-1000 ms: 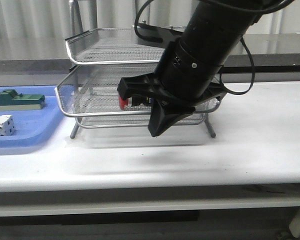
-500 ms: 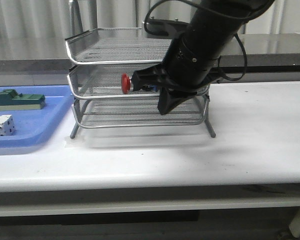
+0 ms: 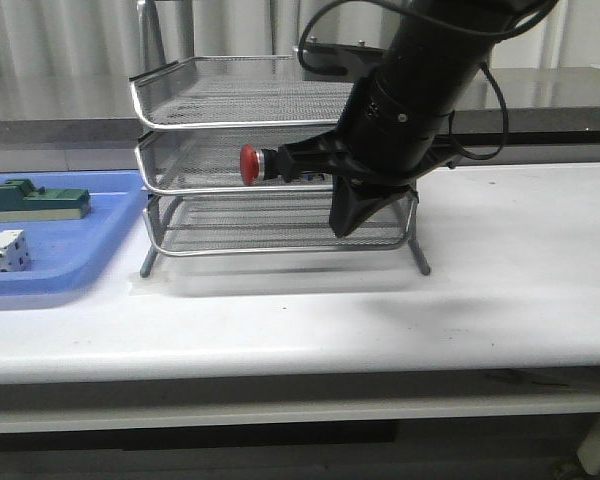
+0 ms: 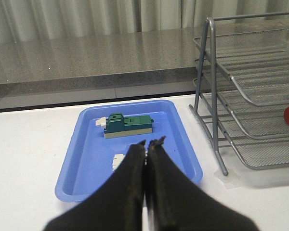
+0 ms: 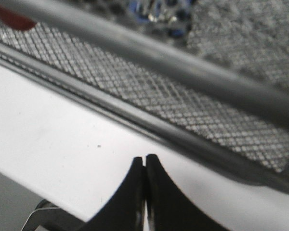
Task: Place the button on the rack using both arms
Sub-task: 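Lift the right gripper up and away from the rack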
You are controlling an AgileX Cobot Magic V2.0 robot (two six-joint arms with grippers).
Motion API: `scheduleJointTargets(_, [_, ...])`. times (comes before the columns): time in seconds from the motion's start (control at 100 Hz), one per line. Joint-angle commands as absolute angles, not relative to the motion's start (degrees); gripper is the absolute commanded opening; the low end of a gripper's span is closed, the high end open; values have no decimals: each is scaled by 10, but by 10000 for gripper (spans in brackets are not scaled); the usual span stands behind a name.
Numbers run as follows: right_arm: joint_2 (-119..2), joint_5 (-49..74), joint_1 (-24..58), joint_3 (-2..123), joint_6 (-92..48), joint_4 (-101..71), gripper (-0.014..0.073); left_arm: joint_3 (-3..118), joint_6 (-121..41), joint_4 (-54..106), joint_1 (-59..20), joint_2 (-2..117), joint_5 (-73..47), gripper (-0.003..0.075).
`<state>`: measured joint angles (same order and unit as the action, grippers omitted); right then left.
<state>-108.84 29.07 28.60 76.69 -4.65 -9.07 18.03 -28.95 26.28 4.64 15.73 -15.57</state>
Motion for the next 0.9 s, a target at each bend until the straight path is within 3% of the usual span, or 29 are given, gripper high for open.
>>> scheduleJointTargets(0.0, [-1038, 306, 287, 786, -53, -96, -66, 196, -285, 274, 46, 162, -115, -20])
scheduleJointTargets(0.49, [-874, 322, 234, 705, -52, -86, -66, 196, -285, 274, 46, 162, -115, -20])
scheduleJointTargets(0.89, [-699, 274, 160, 540, -45, -84, -66, 196, -285, 274, 46, 162, -115, -20])
